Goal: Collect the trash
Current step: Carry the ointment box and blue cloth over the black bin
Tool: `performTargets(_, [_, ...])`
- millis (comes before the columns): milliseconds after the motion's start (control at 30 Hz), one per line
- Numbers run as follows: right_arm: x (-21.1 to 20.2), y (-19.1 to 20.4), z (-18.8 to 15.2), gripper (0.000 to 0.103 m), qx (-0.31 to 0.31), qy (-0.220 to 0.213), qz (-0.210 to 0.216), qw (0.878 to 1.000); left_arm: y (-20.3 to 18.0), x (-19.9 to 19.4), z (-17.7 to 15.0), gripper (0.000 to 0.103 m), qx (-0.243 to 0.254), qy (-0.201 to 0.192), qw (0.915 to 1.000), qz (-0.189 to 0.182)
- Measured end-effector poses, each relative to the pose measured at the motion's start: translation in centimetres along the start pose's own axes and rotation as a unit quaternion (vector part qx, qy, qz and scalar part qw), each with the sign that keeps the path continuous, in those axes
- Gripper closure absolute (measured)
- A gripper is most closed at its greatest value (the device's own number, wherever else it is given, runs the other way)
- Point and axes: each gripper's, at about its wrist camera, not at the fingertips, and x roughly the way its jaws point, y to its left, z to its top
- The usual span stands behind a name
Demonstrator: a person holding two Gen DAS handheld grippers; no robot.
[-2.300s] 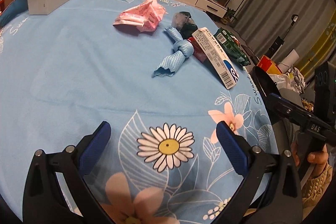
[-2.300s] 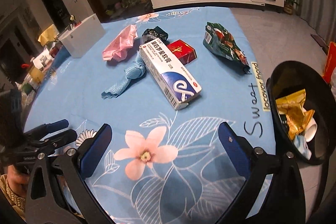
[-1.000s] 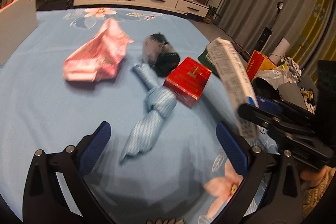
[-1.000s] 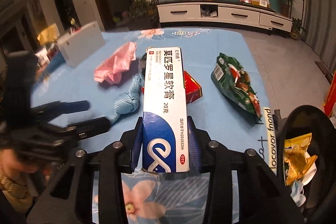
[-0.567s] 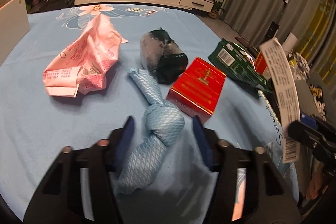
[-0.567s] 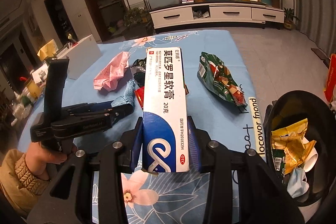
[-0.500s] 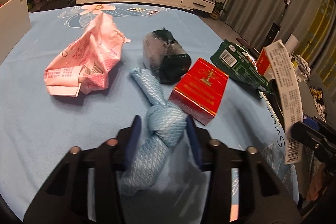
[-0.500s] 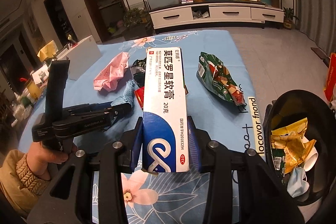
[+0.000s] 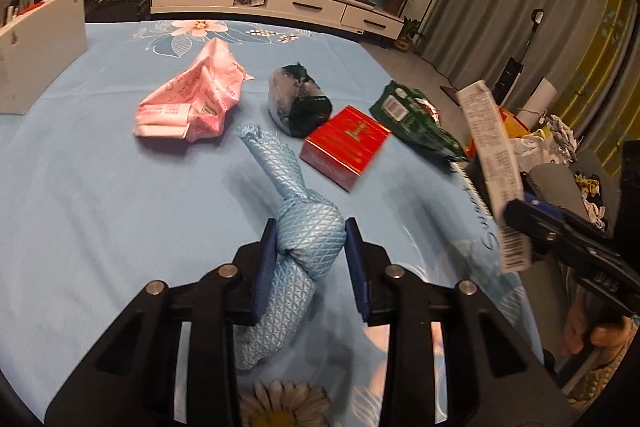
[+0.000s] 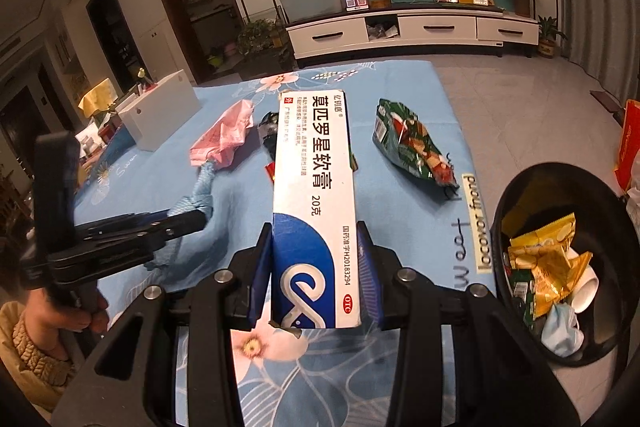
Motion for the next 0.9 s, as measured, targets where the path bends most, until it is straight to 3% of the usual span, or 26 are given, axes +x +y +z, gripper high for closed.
performTargets(400, [-4.5, -0.9, -1.1, 0.063, 0.014, -0.031, -0.013, 0.999, -3.5, -5.1, -1.6, 0.068, 0.011, -0.016, 0.9998, -0.009])
performTargets(900, [-8.7, -5.3, -2.2, 0.063, 0.061, -0.075, -0.047, 0.994, -9.1, -6.2, -0.6, 0.068, 0.074, -0.024, 0.9967, -0.022])
